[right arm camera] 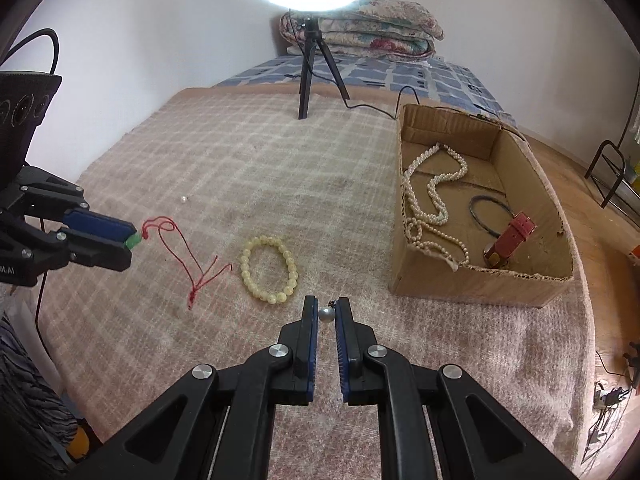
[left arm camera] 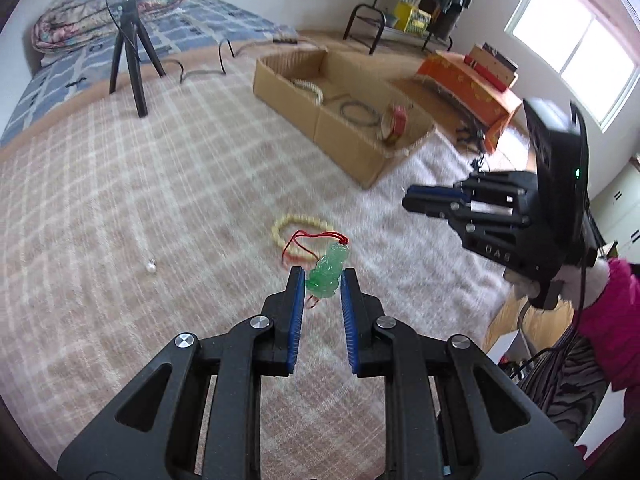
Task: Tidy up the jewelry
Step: 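Grasp the green jade pendant with the left tool while the right tool grasps the pearl stud, then carry the pendant into the box with the left tool while the right tool carries the stud, opening both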
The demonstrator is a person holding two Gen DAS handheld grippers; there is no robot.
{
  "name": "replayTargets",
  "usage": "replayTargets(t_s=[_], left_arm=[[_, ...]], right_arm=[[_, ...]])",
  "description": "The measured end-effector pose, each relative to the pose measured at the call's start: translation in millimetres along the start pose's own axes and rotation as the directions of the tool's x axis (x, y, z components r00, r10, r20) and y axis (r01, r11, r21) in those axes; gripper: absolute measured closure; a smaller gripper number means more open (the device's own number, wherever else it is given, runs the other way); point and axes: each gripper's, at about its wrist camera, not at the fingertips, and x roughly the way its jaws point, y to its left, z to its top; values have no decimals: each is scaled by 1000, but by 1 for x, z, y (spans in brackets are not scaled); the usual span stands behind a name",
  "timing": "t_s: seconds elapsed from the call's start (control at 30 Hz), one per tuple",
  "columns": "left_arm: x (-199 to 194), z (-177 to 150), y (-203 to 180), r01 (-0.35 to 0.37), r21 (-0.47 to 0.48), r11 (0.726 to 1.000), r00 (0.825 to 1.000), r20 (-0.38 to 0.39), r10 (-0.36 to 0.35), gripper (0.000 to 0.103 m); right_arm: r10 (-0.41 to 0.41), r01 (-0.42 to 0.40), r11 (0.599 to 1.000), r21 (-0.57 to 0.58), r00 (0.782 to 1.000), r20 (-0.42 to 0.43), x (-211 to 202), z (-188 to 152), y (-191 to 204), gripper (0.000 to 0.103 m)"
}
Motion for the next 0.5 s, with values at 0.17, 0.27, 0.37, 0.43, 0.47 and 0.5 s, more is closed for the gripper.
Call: replayTargets(t_s=[0.17,0.27,0.37,0.43,0.47,0.5], left_arm=[[-16,27,3,15,-26,1000,998,68,-14,86],[-20,43,5,22,-34,999,995,98,-19,86],[-21,58,5,30,-36,999,992,121,-25,86],[-19,68,4,37,-38,999,990,135,-31,86],[-18,73,3,41,-36,998,989,141,-36,86],[-17,79,1,42,-32,999,989,146,-37,86]], right_arm=[[-13,12,1000,22,999,53,-20,9,-9,97],[-26,23,999,36,996,85,-33,14,-17,97],[-37,30,998,60,993,112,-43,18,-27,97],[-47,37,996,78,991,127,-49,21,-35,97],[-52,40,995,90,990,134,-51,22,-40,97],[-56,42,994,100,989,140,-52,23,-43,97]])
